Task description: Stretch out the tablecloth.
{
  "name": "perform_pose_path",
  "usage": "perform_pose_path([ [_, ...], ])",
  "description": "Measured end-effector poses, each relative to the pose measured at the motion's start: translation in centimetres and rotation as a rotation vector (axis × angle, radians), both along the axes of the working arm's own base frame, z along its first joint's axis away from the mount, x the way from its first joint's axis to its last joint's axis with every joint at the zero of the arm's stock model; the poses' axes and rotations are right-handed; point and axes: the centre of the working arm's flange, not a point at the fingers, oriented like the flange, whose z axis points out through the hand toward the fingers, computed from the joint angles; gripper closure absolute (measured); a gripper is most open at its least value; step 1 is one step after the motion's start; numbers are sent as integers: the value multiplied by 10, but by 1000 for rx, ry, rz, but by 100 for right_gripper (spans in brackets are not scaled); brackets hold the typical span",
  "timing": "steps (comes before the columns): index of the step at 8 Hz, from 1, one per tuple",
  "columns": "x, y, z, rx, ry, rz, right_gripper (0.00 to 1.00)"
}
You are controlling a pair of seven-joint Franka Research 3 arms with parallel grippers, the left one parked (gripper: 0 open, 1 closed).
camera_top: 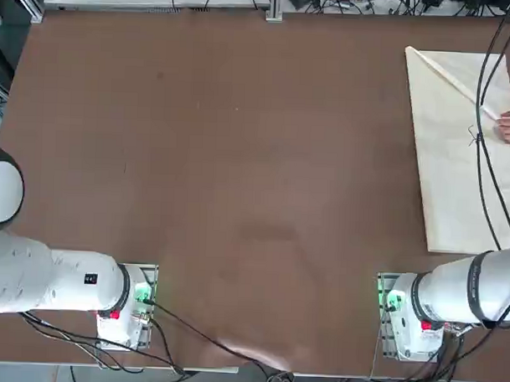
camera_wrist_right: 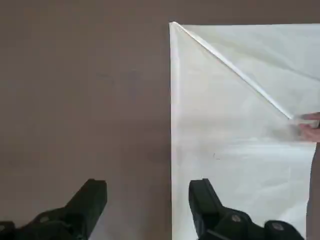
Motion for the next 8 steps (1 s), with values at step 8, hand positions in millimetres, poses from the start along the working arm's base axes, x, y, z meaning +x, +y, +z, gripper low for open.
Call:
perform_pose_path([
  [8, 20, -93, -102, -90, 47, 36, 0],
])
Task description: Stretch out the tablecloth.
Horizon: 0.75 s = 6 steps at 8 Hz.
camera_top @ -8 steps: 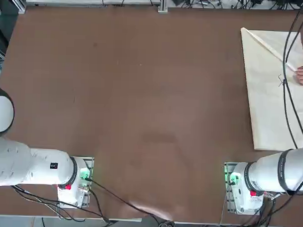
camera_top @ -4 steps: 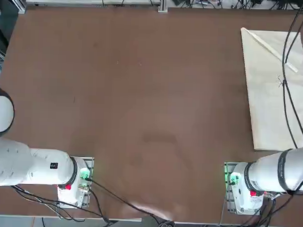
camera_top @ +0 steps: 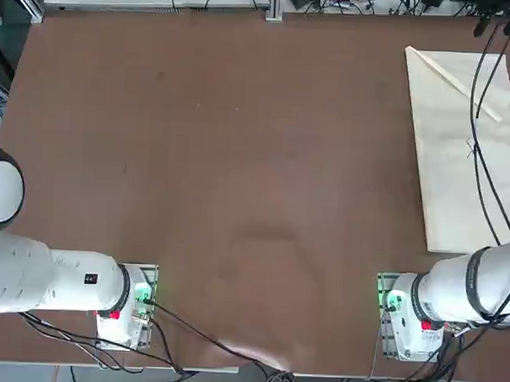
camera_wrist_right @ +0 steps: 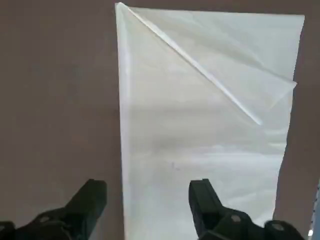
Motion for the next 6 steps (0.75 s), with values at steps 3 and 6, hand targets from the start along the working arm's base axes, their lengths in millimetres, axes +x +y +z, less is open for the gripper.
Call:
perform_pose_path([
  [3, -26, -96, -60, -19, -52, 202, 0],
  [6, -55, -159, -101, -39, -53, 388, 0],
])
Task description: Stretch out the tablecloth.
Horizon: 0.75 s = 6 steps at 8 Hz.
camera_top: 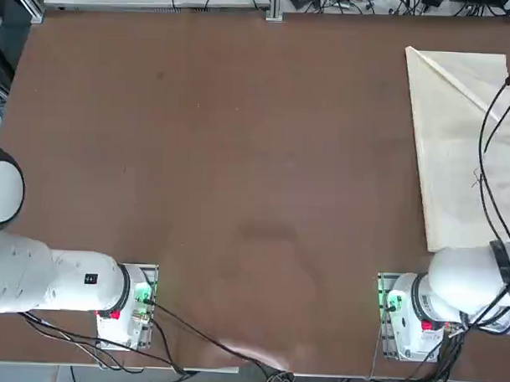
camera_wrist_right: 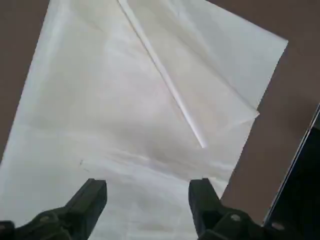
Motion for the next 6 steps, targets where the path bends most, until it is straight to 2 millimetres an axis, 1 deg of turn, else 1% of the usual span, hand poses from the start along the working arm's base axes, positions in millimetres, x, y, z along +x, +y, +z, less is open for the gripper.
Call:
perform_pose_path([
  [1, 0, -11, -13, -14, -3, 64, 0],
  [2, 1, -23, -30, -29, -7, 118, 0],
  [5, -1, -63, -90, -81, -25, 268, 0],
  [6, -4, -76, -107, -90, -42, 320, 0],
])
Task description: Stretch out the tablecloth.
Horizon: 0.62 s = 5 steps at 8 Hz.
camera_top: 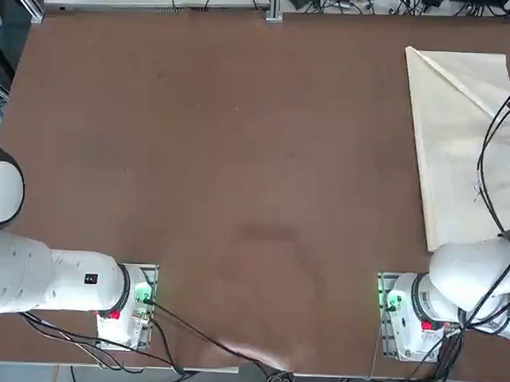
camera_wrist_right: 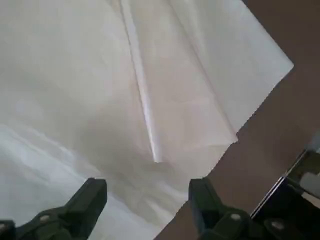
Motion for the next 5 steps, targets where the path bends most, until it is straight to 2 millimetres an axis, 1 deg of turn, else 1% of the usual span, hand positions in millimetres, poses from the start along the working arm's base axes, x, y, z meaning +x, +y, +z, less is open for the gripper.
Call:
perform_pose_path([
  [1, -3, -7, -16, 16, -11, 41, 0],
  [3, -7, -11, -43, 92, -32, 103, 0],
  [5, -7, -15, -62, 97, -49, 200, 0],
])
